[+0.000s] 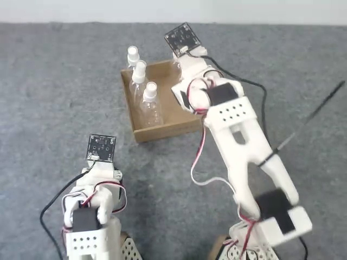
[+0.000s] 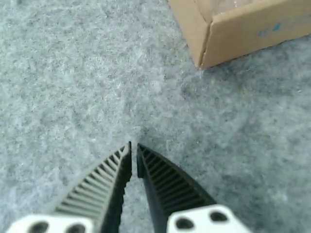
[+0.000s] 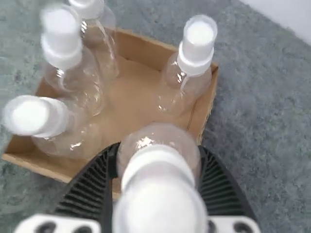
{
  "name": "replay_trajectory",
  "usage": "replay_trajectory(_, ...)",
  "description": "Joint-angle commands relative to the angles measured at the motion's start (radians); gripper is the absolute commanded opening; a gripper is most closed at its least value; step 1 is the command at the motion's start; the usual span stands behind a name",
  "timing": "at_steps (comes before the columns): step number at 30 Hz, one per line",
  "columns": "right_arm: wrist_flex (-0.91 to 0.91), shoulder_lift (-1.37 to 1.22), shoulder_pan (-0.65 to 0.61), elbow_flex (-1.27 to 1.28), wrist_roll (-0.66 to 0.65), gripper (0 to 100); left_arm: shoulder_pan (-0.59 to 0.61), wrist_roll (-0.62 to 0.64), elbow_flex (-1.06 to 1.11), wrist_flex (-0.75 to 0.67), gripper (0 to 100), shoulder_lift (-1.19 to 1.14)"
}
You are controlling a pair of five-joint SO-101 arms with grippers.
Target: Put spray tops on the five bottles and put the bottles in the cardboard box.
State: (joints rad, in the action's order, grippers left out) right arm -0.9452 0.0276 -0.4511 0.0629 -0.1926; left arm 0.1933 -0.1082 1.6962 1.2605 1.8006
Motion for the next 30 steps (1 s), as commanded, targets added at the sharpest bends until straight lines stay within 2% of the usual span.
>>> replay_trajectory(1,0.010,-0.067,0.039,-0.137,-0.012,6.9,0.003,-0.009,-0.012,0.003,1,0.023)
replay_trajectory(10,0.012,-0.239,0.045,-0.226,-0.011,6.9,0.003,-0.009,-0.012,0.003,1,0.023)
replay_trajectory(16,0.071,-0.294,0.054,-0.226,0.074,7.4,0.003,-0.009,-0.012,0.003,1,0.023)
replay_trajectory(25,0.067,-0.325,0.054,-0.226,0.081,7.6,0.003,-0.009,-0.012,0.003,1,0.023)
replay_trajectory(30,0.050,-0.325,0.051,-0.224,0.083,17.4,0.003,-0.009,-0.012,0.003,1,0.023)
